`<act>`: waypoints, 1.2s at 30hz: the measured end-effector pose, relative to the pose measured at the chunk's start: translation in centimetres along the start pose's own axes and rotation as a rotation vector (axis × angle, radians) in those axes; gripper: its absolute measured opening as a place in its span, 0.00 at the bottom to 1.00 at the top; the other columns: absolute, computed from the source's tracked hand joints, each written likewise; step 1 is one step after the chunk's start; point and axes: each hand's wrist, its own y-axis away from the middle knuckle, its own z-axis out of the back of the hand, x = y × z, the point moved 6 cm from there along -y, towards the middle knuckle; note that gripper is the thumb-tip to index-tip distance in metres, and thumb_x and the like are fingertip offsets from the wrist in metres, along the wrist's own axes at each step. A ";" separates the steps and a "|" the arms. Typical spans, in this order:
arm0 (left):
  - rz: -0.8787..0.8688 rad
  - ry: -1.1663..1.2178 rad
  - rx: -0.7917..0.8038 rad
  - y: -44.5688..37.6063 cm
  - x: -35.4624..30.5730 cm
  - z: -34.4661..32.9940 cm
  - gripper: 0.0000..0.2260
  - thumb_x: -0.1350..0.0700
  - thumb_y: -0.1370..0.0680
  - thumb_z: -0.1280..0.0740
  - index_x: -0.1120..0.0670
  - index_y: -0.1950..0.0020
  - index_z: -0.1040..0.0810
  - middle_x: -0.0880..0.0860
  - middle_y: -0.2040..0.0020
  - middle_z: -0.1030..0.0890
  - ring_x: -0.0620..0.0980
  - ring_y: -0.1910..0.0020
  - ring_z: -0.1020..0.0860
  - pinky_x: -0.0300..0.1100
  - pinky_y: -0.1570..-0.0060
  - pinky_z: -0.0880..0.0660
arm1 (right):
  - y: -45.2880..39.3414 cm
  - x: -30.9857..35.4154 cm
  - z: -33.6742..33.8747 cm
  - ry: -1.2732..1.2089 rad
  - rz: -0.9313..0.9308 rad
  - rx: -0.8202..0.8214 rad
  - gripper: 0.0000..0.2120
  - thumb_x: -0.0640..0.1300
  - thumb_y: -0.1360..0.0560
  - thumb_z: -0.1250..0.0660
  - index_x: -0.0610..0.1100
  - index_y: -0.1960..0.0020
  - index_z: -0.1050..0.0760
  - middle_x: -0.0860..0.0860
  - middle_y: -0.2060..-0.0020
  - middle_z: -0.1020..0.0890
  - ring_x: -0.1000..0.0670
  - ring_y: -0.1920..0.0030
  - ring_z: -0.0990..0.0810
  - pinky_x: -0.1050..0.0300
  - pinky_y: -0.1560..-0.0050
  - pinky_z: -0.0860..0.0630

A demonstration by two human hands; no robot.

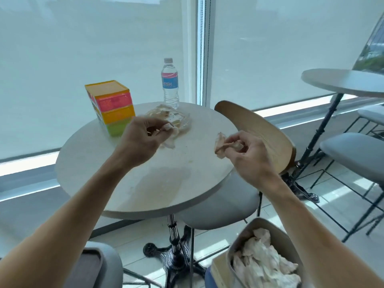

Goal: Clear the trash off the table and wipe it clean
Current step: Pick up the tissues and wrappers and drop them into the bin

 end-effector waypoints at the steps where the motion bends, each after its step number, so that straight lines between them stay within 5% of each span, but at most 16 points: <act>1: -0.015 0.033 0.042 0.8 -1.0 -1.0 0.03 0.56 0.24 0.28 0.49 0.53 0.14 0.48 0.58 0.15 0.47 0.59 0.20 0.36 0.57 0.25 | 0.7 -0.7 0.7 -0.015 -0.023 -0.003 0.03 0.43 0.30 0.29 0.50 0.58 0.21 0.63 0.74 0.24 0.59 0.69 0.28 0.60 0.64 0.32; 4: -0.063 0.122 0.158 3.4 -3.9 -4.2 0.05 0.58 0.24 0.29 0.53 0.51 0.14 0.48 0.54 0.14 0.49 0.54 0.17 0.43 0.49 0.21 | 2.8 -3.1 2.9 -0.046 -0.087 -0.023 0.01 0.44 0.31 0.31 0.49 0.59 0.22 0.61 0.75 0.26 0.59 0.71 0.29 0.59 0.67 0.31; 7: -0.085 0.200 0.227 6.0 -6.1 -7.4 0.05 0.58 0.24 0.29 0.56 0.51 0.15 0.49 0.54 0.14 0.48 0.54 0.16 0.45 0.48 0.20 | 5.4 -6.0 4.9 0.003 -0.159 -0.018 0.06 0.40 0.25 0.32 0.46 0.60 0.24 0.63 0.78 0.27 0.62 0.75 0.29 0.69 0.70 0.33; 11: -0.084 0.232 0.307 8.9 -7.7 -11.4 0.05 0.60 0.25 0.28 0.56 0.50 0.14 0.49 0.55 0.14 0.49 0.55 0.15 0.46 0.50 0.19 | 8.8 -10.7 6.5 0.133 -0.285 -0.009 0.04 0.40 0.26 0.31 0.45 0.60 0.23 0.57 0.70 0.25 0.60 0.71 0.27 0.72 0.71 0.32; 18: 0.028 0.172 0.413 12.2 -5.9 -17.8 0.06 0.59 0.25 0.27 0.52 0.49 0.14 0.46 0.54 0.14 0.42 0.56 0.16 0.42 0.50 0.19 | 12.9 -18.0 6.6 0.287 -0.508 0.276 0.08 0.40 0.27 0.32 0.51 0.50 0.20 0.53 0.67 0.25 0.54 0.71 0.29 0.63 0.69 0.32; 24: 0.133 0.110 0.484 14.7 -3.2 -22.2 0.07 0.58 0.25 0.27 0.54 0.48 0.15 0.44 0.55 0.14 0.38 0.58 0.17 0.31 0.55 0.22 | 13.0 -18.6 8.7 0.240 -0.497 0.244 0.08 0.45 0.24 0.33 0.52 0.46 0.20 0.54 0.64 0.24 0.55 0.64 0.25 0.60 0.60 0.29; 32: 0.208 -0.065 0.657 17.2 -0.4 -27.0 0.16 0.62 0.27 0.29 0.49 0.40 0.18 0.45 0.46 0.17 0.39 0.52 0.19 0.33 0.53 0.21 | 11.9 -15.8 10.0 0.186 -0.427 0.218 0.08 0.46 0.24 0.32 0.53 0.45 0.21 0.53 0.52 0.21 0.55 0.50 0.21 0.61 0.51 0.26; 36: 0.204 -0.097 0.637 16.7 -0.6 -25.9 0.14 0.60 0.27 0.30 0.45 0.44 0.17 0.42 0.48 0.16 0.38 0.51 0.19 0.39 0.48 0.20 | 10.9 -13.6 9.9 0.172 -0.370 0.227 0.08 0.46 0.23 0.32 0.53 0.44 0.21 0.54 0.51 0.22 0.57 0.51 0.22 0.66 0.55 0.28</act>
